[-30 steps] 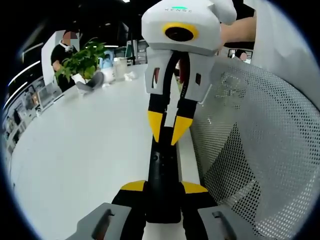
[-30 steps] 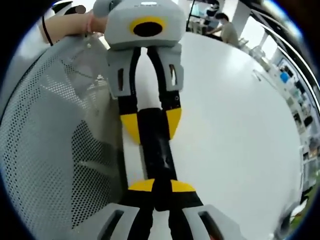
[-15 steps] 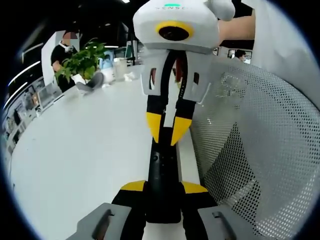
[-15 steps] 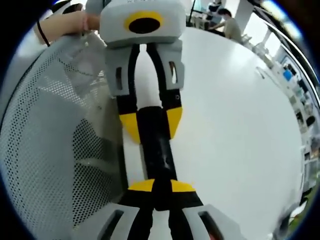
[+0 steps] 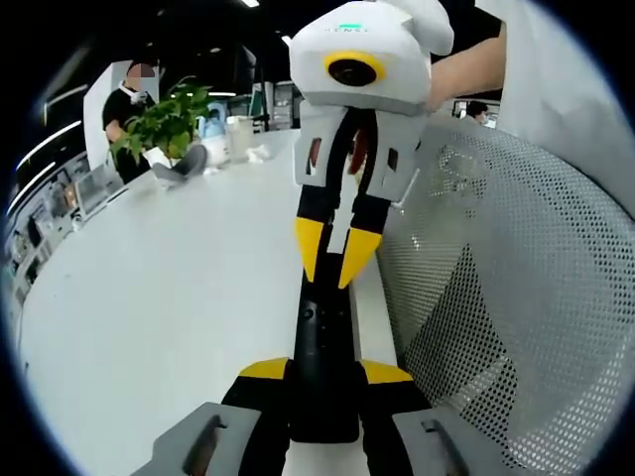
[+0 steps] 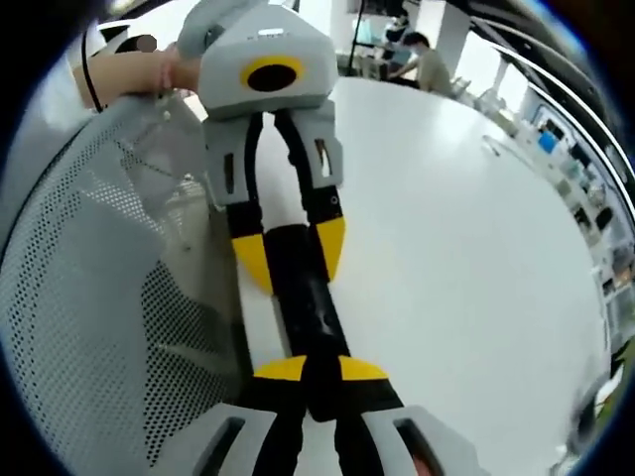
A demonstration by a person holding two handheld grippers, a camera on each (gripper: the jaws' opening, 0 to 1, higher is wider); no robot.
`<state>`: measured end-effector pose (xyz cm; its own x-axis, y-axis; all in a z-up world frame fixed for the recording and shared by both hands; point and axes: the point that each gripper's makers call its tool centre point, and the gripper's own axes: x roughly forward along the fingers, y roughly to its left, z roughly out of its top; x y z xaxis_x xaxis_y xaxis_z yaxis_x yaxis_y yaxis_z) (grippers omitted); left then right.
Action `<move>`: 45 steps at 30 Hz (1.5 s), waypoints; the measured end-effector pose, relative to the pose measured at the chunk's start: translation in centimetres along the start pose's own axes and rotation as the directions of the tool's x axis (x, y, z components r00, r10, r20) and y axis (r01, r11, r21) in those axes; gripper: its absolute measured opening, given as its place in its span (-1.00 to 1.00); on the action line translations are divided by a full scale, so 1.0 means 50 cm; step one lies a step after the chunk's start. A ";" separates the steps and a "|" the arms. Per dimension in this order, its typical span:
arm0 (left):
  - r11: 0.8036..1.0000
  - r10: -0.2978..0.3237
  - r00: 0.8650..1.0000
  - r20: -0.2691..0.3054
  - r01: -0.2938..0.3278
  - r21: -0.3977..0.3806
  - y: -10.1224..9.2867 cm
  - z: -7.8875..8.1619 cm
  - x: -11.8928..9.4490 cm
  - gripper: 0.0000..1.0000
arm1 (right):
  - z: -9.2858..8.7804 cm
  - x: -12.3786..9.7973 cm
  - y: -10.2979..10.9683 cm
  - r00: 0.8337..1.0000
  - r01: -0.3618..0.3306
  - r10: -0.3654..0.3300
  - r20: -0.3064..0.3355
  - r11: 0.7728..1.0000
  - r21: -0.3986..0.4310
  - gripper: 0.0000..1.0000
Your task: Press the specified remote control buttons in sequence, fully releasing each button before pressing the next.
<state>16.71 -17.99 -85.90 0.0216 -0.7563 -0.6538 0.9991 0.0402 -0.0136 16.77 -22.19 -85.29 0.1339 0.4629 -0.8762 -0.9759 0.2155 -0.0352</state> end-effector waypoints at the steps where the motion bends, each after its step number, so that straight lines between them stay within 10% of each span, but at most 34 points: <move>1: 1.000 0.000 1.000 0.000 0.000 0.000 0.000 0.000 0.000 -0.49 | 0.001 0.001 0.001 1.000 -0.002 0.002 0.003 1.000 -0.001 -0.87; 12: 1.000 0.001 1.000 0.004 -0.001 -0.006 0.001 0.000 0.000 -0.49 | 0.004 0.002 0.004 1.000 -0.010 0.008 -0.017 0.995 -0.101 -0.85; 22: 1.000 0.003 1.000 0.004 -0.003 -0.007 0.000 0.000 0.000 -0.49 | 0.007 0.008 0.011 0.995 -0.067 0.037 -0.094 0.937 -0.344 -0.85; 34: 1.000 0.007 1.000 0.009 -0.006 -0.016 0.001 0.002 0.000 -0.49 | 0.013 0.012 -0.002 0.988 -0.034 0.040 -0.152 0.999 0.043 -0.88; 45: 1.000 0.011 1.000 0.008 -0.010 -0.015 0.001 0.001 0.001 -0.49 | 0.010 0.011 0.004 0.987 0.007 -0.021 -0.159 0.996 -0.087 -0.88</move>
<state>16.75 -18.04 -85.90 0.0324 -0.7611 -0.6479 0.9982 0.0577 -0.0179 16.76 -21.47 -85.55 0.1247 0.3154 -0.9407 -0.9863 0.1430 -0.0828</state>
